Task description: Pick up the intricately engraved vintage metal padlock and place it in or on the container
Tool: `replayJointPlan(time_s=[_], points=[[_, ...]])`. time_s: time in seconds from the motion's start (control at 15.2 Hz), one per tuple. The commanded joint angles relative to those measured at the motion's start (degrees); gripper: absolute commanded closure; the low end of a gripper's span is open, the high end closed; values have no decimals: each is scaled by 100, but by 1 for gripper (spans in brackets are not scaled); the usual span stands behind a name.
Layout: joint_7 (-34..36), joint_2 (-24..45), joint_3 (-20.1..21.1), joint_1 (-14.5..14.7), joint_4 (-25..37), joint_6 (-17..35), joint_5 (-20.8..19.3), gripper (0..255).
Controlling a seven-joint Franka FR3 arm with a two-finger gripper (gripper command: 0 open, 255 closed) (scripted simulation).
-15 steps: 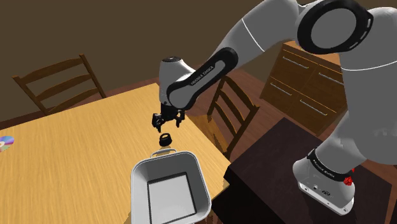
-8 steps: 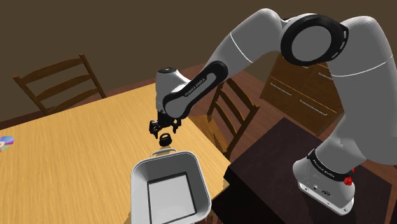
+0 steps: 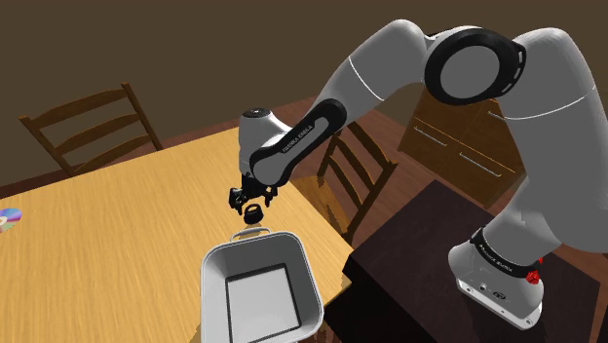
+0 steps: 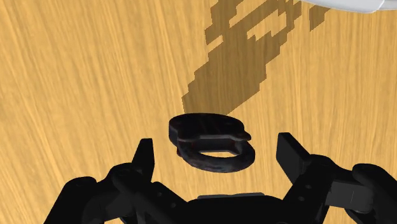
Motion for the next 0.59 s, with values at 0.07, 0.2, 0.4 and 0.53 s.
replayJointPlan(time_s=[0.07,0.2,0.4,0.53], points=[[0,0,0,0,0,0,0,255],[0,0,0,0,0,0,0,255],[0,-3,0,-1,-2,-1,0,255],[0,-4,1,0,-3,-1,0,255]])
